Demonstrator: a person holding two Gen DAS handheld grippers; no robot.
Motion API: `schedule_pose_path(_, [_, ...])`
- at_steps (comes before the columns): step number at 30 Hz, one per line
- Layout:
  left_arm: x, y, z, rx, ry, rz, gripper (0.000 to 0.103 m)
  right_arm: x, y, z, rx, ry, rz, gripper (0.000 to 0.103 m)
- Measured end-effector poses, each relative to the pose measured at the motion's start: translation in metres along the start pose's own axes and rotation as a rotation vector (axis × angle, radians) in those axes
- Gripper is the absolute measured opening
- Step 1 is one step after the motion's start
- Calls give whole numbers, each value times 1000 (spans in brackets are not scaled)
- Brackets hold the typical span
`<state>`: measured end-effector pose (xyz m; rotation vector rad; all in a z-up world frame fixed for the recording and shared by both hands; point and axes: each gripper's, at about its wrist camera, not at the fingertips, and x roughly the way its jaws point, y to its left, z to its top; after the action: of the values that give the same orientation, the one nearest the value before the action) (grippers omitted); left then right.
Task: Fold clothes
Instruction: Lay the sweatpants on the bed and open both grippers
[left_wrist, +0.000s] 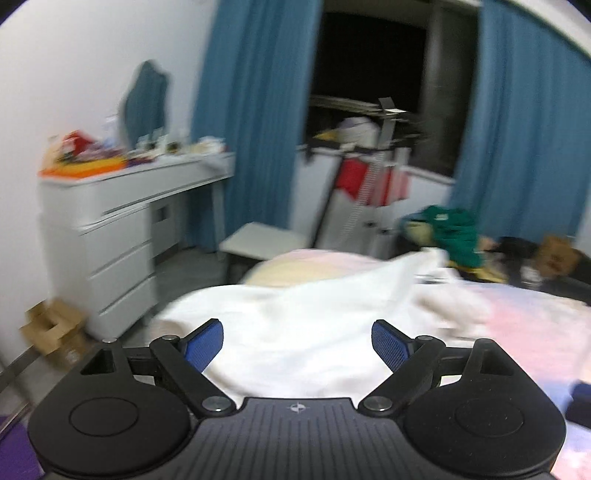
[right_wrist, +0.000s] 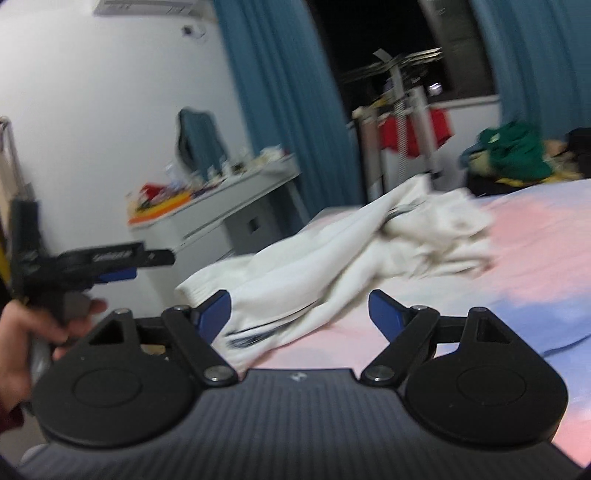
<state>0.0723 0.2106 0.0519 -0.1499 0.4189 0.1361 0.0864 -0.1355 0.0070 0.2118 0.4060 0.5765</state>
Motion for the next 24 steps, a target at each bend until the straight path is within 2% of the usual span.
schedule_pose_path(3, [-7, -51, -4, 19, -24, -77, 89, -19, -24, 9, 0, -39, -54, 83])
schedule_pose_path(8, [-4, -123, -20, 71, -51, -144, 89, -36, -61, 7, -46, -98, -153, 83])
schedule_pose_path(14, [17, -155, -55, 116, -65, -158, 89, -37, -102, -8, 14, -125, -208, 83])
schedule_pose_path(19, [35, -181, -84, 154, -76, -169, 89, -31, -113, -15, 28, -124, -232, 83])
schedule_pose_path(24, [47, -169, -96, 169, -46, -170, 89, -23, -114, -19, 63, -113, -230, 83])
